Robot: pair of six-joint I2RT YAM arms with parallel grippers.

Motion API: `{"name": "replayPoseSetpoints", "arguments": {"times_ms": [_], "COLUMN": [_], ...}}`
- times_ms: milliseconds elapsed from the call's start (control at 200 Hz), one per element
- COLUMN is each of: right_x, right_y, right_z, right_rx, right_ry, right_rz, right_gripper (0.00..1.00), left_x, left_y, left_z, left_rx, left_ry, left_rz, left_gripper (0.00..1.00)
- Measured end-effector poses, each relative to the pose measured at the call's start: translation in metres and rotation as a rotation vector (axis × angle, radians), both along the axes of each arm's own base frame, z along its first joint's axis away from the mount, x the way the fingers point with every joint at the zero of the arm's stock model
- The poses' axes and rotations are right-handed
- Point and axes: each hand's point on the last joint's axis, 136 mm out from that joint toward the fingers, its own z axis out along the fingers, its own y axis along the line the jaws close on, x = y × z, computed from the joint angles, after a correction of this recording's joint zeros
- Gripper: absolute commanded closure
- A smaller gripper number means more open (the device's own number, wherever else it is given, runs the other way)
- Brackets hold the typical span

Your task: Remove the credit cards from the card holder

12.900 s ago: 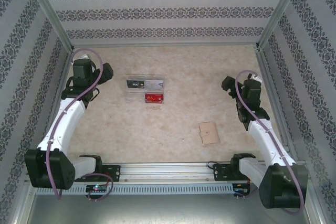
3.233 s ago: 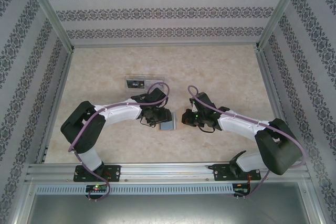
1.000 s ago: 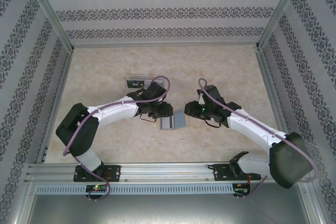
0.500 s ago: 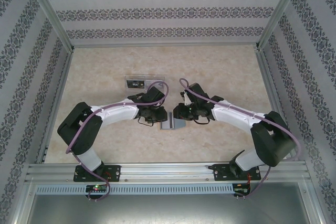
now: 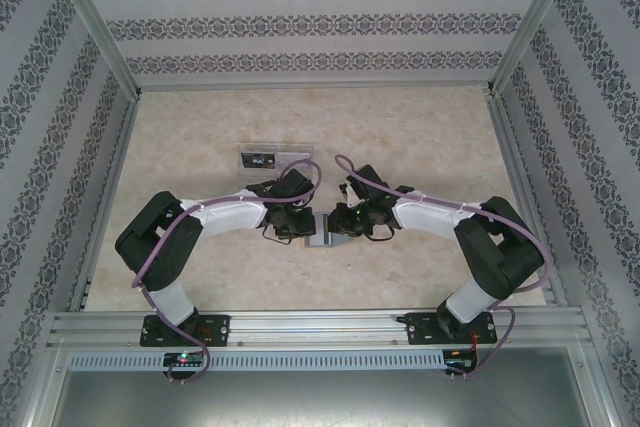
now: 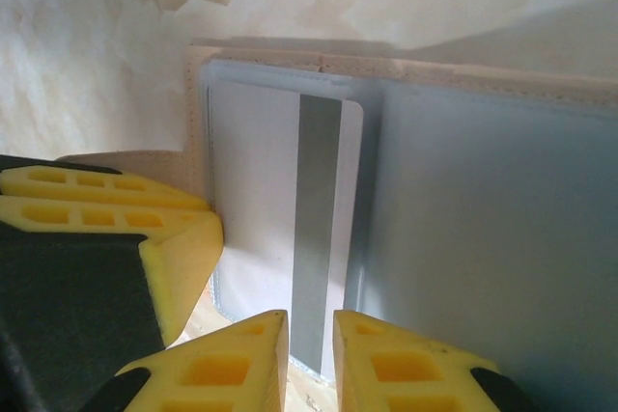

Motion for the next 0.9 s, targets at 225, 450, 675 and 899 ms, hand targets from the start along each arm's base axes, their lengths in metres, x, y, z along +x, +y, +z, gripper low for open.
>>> {"name": "replayPoseSetpoints", "arguments": {"times_ms": [225, 450, 675, 899], "right_x": [-0.002, -0.003, -0.003, -0.003], "right_y": [-0.001, 0.000, -0.001, -0.011], "right_z": [-0.012, -0.018, -0.019, -0.018], "right_rx": [-0.015, -0.014, -0.012, -0.011], "right_ry": [0.029, 0.043, 0.047, 0.040], "right_rz": [-0.005, -0.007, -0.011, -0.035], "right_gripper": [0.81, 0.90, 1.00, 1.00], "left_x": [0.000, 0.001, 0.001, 0.002], "left_y": [-0.001, -0.001, -0.001, 0.000], "left_z": [0.000, 0.000, 0.000, 0.000], "left_rx": [-0.001, -0.002, 0.000, 0.018], "left_ry": [0.001, 0.003, 0.004, 0.010], "left_rz": [0.000, -0.001, 0.000, 0.006], "left_gripper": [0.84, 0.85, 0.92, 1.00]}}
